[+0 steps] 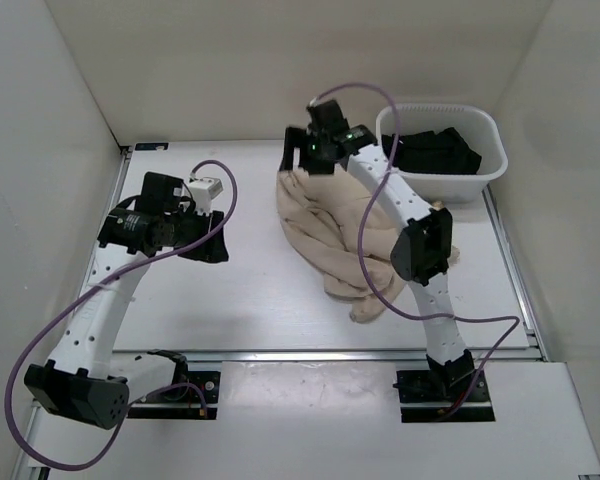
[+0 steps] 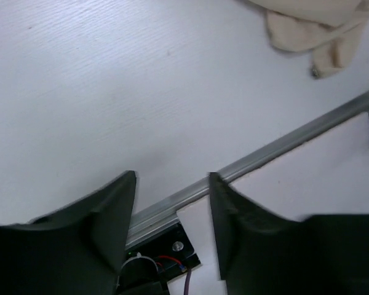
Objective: Fold and stack the trousers
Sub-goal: Flatten the trousers out
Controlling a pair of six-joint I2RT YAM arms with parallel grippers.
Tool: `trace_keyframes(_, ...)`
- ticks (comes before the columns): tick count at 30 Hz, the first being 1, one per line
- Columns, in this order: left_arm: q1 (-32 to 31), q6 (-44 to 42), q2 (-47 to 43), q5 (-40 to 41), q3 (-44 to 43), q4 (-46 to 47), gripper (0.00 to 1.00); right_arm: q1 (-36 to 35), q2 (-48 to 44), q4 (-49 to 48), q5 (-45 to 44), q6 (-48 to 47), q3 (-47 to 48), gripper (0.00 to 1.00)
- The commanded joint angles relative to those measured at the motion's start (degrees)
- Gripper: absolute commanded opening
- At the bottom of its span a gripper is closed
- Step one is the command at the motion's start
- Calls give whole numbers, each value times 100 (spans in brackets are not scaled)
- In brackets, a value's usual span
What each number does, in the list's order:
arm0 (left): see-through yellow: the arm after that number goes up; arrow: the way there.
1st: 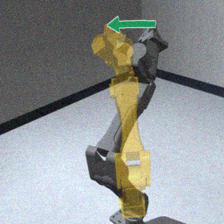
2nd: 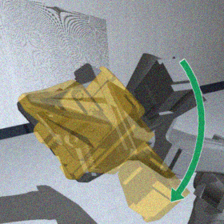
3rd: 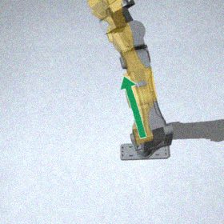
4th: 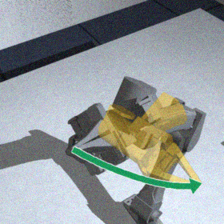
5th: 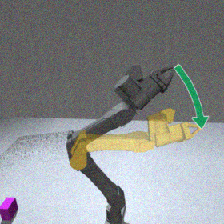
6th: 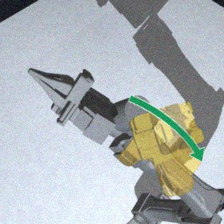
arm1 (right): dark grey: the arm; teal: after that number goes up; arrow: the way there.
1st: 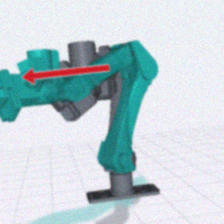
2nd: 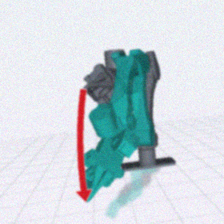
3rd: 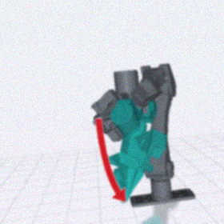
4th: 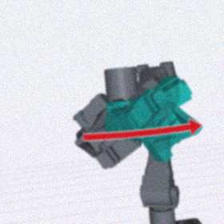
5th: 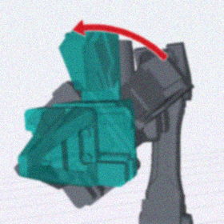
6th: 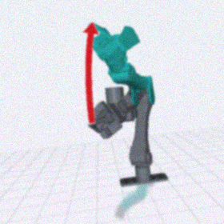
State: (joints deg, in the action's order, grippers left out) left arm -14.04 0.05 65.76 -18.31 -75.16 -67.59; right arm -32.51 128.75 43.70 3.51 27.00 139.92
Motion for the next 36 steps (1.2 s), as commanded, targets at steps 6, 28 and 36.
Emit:
trace_keyframes(6,16,-5,419,21,159,352,77,210,-2208,-1,-200,279,-2708,97)
trace_keyframes(28,-3790,-5,4304,2050,-1693,2275,100,4367,-5098,-1521,-711,1835,-8673,98)
trace_keyframes(36,-3895,-5,5736,1691,-2407,2330,100,4534,-4289,-1821,-773,2010,-8797,83)
